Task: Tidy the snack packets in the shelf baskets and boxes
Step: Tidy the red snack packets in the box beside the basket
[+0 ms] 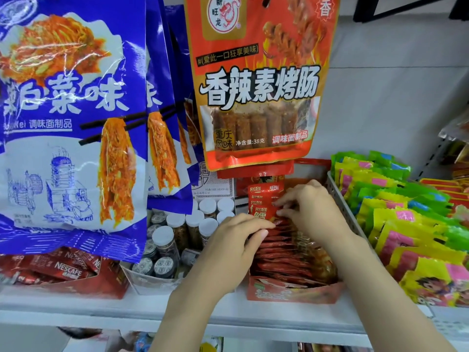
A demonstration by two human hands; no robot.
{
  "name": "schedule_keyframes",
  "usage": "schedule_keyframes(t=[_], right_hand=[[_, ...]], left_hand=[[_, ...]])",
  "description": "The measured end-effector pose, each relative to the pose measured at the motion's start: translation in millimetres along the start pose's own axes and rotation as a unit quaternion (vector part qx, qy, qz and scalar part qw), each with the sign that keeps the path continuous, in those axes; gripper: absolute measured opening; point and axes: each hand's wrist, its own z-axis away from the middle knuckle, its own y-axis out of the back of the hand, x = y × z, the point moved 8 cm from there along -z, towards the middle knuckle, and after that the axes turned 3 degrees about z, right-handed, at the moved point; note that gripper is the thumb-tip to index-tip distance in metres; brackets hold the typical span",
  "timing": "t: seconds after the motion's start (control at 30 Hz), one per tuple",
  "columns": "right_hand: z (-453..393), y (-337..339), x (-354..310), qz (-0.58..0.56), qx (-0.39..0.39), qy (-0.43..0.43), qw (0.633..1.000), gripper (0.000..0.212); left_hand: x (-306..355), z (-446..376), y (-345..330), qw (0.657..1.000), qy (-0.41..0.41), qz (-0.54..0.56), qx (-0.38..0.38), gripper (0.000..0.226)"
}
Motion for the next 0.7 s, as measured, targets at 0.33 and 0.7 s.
schedule_keyframes(t=[0.33, 0.7], right_hand=[[2, 70, -25, -0.034, 0.135, 0.041, 0.989, 0.005], [37, 109, -9, -0.082, 0.162, 0.029, 0.983, 0.003]], left_hand=[[6, -14, -7, 1.000, 0.008, -0.016, 0.012, 0.008], [2, -11, -8, 0.998, 0.065, -0.006, 0.008, 0.027]])
